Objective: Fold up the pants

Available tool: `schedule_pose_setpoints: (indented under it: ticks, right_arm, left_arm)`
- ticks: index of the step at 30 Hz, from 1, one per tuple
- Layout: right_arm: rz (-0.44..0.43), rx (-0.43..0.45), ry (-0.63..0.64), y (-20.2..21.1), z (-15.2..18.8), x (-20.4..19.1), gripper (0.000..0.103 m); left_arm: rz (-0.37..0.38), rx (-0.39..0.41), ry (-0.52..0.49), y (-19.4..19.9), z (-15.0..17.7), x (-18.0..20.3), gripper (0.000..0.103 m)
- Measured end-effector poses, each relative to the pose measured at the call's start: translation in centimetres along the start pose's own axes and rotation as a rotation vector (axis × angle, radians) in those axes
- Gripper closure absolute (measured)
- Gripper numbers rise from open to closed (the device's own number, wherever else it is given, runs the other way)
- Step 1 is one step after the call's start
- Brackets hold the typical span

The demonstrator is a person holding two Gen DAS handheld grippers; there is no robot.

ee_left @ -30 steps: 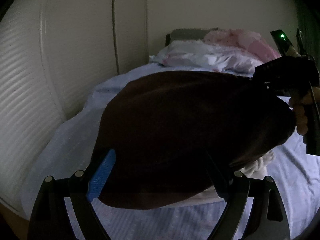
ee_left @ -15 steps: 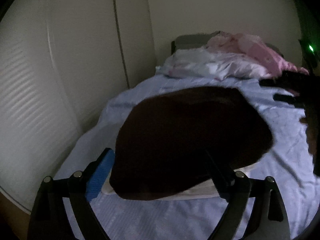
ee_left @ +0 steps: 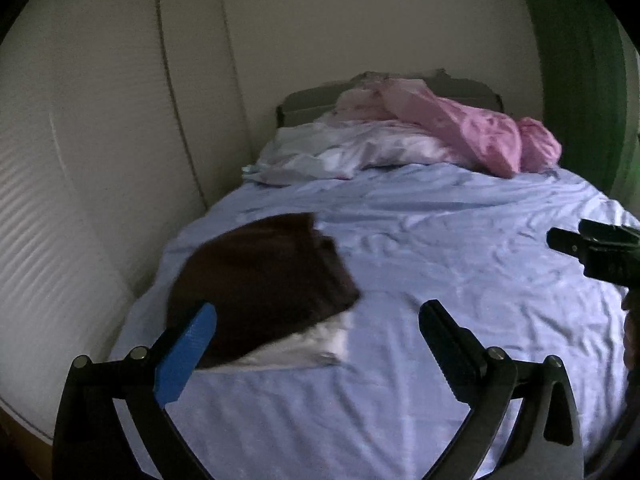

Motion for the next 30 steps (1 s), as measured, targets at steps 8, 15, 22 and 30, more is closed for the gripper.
schedule_pose_setpoints:
  ticks: [8,15,22,30]
  right_arm:
    - [0.122,0.111,-0.053,9.4,3.5,5.4,0.019]
    - [0.151,0.089,-0.040,12.1,6.3,7.0,0.019]
    - [0.166,0.096,-0.032,14.0,8.5,7.4,0.019]
    - [0.193,0.107,0.009,15.5,9.3,6.4,0.019]
  left_arm:
    - [0.059,0.033,0.020,4.7,1.1,5.6,0.000]
    - [0.070,0.037,0.034,6.6,2.4,7.5,0.000]
    - [0.068,0.019,0.041,7.3,4.0,8.4,0.000]
    - [0.100,-0.009,0.055,8.4,5.0,9.0,0.000]
Point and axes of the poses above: each gripper's, at about its wrist camera, not at the fingertips, and y roughly against the way its jaws point, x to its right, z to its underside, the point moved 9 cm from there along -y, roughly the way its jaws point, and after that the axes turned 14 degrees about -z, right-handed, at the moved point
